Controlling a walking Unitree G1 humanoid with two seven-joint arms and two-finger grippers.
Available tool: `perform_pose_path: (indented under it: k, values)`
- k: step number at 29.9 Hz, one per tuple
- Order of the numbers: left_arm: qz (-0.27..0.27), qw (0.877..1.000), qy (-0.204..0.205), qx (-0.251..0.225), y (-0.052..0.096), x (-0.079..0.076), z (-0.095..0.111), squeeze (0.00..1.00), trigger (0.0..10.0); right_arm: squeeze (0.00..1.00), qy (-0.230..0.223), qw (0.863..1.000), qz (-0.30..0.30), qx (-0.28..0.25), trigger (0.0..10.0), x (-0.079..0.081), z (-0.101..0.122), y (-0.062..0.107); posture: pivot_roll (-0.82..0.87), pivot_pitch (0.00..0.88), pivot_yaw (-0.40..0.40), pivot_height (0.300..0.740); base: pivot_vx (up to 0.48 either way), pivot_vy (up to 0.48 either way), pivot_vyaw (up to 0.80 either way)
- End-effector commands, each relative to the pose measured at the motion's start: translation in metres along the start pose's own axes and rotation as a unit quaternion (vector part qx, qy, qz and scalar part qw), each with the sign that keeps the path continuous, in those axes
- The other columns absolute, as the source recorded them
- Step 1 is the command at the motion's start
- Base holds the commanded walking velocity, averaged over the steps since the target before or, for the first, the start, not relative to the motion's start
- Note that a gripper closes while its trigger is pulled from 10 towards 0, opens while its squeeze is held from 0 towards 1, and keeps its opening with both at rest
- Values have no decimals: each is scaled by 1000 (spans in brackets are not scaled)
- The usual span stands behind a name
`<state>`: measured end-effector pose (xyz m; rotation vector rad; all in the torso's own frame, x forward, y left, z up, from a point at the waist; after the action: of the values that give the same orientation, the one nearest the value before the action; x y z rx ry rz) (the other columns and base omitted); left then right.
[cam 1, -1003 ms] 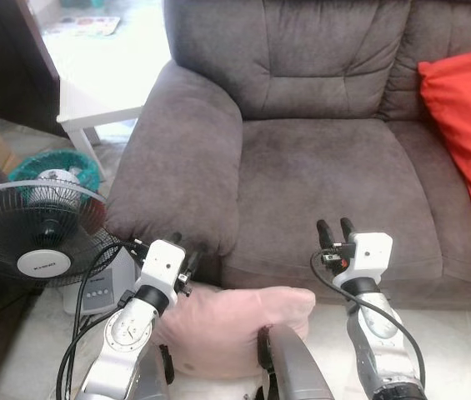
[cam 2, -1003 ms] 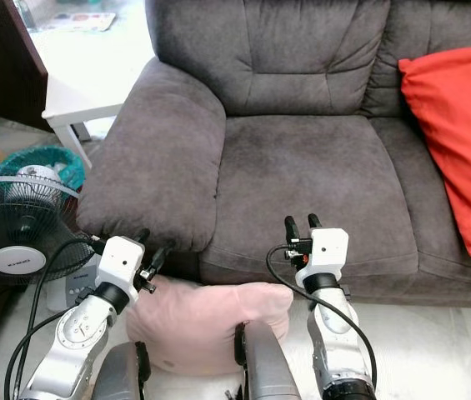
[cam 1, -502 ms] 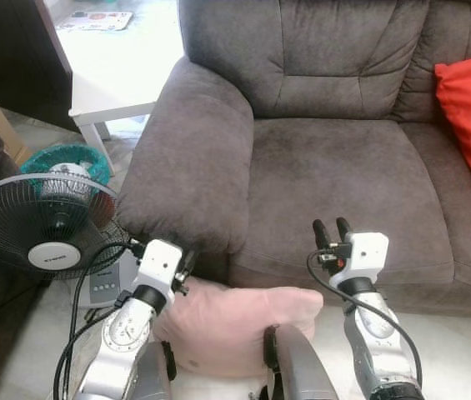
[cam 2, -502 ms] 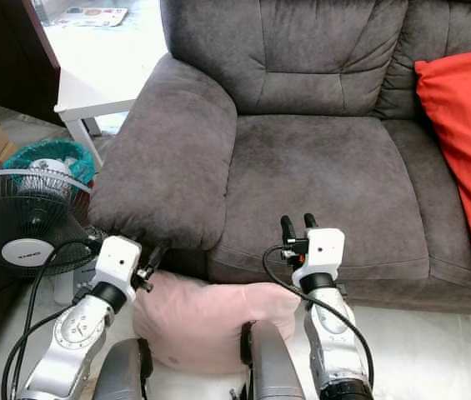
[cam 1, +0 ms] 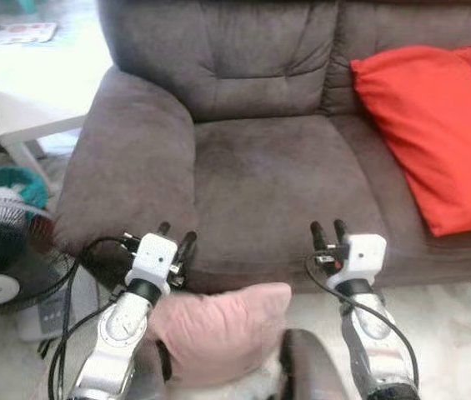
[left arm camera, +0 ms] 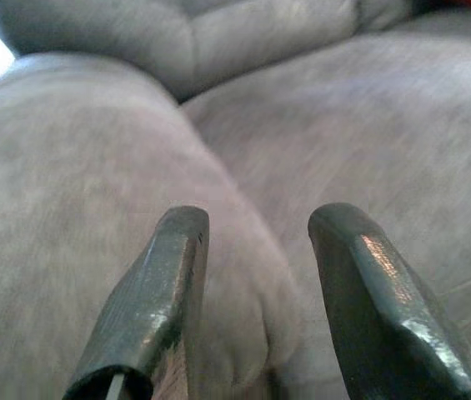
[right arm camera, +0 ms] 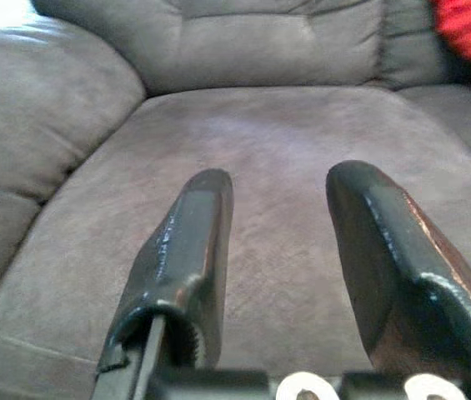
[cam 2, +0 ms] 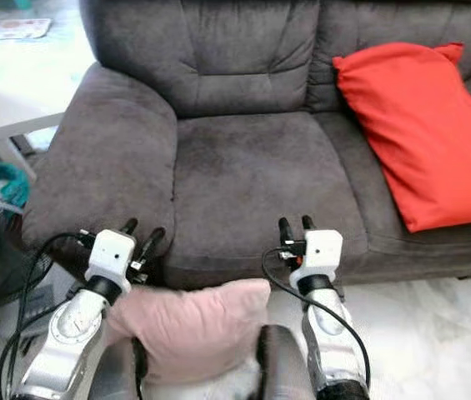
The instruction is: Move the pillow to the sofa from floor
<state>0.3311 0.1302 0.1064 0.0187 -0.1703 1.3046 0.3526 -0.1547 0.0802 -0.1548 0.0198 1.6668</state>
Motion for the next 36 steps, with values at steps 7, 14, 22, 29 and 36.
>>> perform_pose_path:
  k: [7, 14, 22, 29, 36]
  values:
    - [-1, 1000, 3, 6, 2, -5, -4, 0, 10000, 0, 5, 1000, -4, 11, 10000, -4, -6, 4, 142, 90, -19, 551, 0, 0, 0]
    - [45, 999, 4, 19, 7, 10, -12, 0, 10000, 0, 5, 1000, 0, 11, 10000, -2, -6, 4, 143, 91, -18, 551, 0, 0, 0]
    - [153, 988, 8, 13, 11, 50, -9, 0, 10000, 0, 20, 1000, 4, -4, 10000, -2, 0, 5, 143, 92, -19, 551, 0, 0, 0]
    - [140, 990, 13, 5, 8, 41, -6, 0, 10000, 0, 8, 1000, -1, -1, 10000, -3, 0, 6, 141, 92, -19, 551, 0, 0, 457]
    - [131, 991, 18, 7, 8, 37, -8, 0, 10000, 0, 6, 1000, -2, 2, 10000, -3, -1, 6, 142, 94, -20, 551, 0, 0, 0]
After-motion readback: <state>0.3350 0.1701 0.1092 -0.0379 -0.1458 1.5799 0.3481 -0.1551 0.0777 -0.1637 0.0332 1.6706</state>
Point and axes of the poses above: a point about 5 cm out from each wrist's last joint towards the gripper, its own y axis pointing back from the gripper into the wrist, its own z axis along the axis of the wrist's last joint, x = y × z, the point moved 6 cm from there along -y, pointing out of the wrist towards the gripper, and after that the axes turned 8 degrees about y, right-handed, at the moved point
